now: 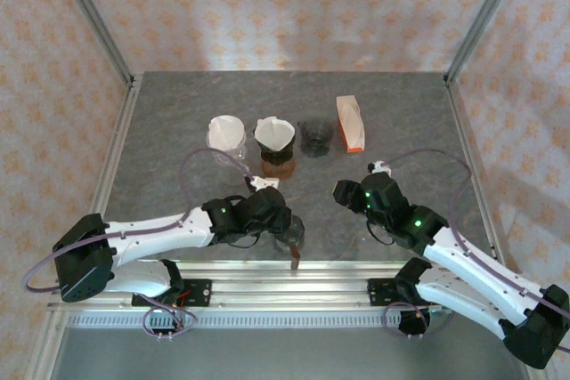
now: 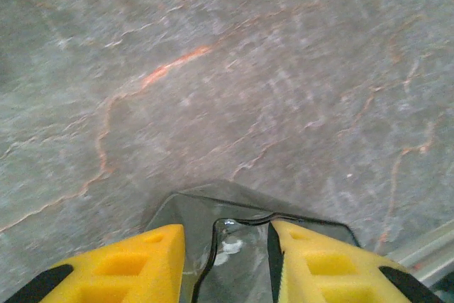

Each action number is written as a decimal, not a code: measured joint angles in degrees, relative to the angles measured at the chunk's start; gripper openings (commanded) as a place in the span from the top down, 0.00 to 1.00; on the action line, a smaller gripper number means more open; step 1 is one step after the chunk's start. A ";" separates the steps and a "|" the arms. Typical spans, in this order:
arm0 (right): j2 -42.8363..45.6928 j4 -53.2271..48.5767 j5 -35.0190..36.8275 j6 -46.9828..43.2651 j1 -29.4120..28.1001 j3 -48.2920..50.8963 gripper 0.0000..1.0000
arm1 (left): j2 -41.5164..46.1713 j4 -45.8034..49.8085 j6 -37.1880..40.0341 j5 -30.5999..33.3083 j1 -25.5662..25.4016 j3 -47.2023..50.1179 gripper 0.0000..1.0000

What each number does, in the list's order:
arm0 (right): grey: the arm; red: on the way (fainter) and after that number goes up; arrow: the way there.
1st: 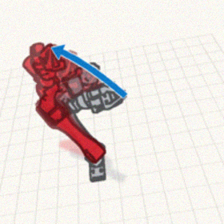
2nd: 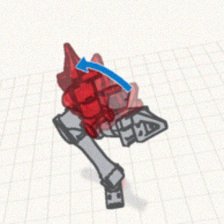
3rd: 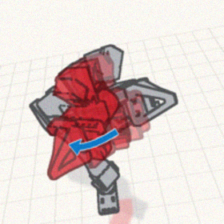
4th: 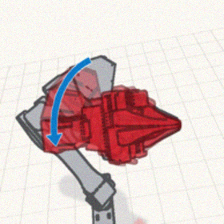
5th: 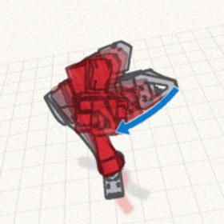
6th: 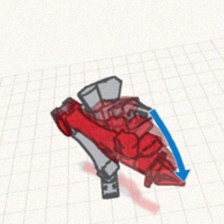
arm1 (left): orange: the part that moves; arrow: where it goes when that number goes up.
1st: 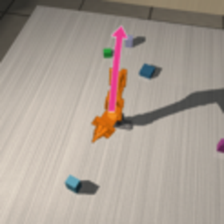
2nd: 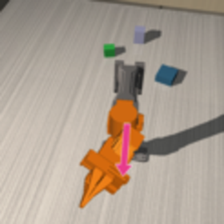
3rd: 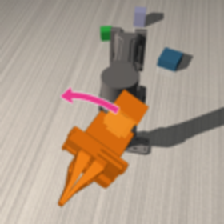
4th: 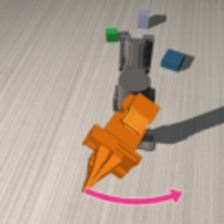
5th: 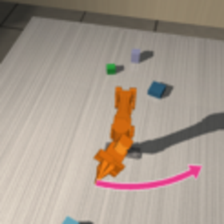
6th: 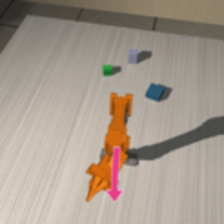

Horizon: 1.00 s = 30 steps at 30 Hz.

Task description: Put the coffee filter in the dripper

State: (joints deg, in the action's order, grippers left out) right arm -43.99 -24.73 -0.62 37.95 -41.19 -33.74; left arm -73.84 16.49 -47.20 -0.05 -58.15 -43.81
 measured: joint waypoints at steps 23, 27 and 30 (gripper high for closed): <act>0.50 -1.03 -4.79 -1.88 0.00 4.28 0.28 | 11.43 13.70 1.86 2.80 -14.12 -1.73 0.29; 1.14 -1.18 -4.72 -1.88 0.00 4.59 0.27 | 4.11 14.60 1.92 2.91 -18.88 -2.93 0.30; 2.01 -1.60 -4.46 -1.88 0.00 4.61 0.27 | -1.01 14.78 2.32 2.93 -20.70 -4.24 0.33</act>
State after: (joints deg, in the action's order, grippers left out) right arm -41.98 -26.33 -5.08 36.07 -41.19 -29.12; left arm -74.85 31.27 -44.88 2.87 -78.85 -48.05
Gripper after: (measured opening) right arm 0.731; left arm 0.691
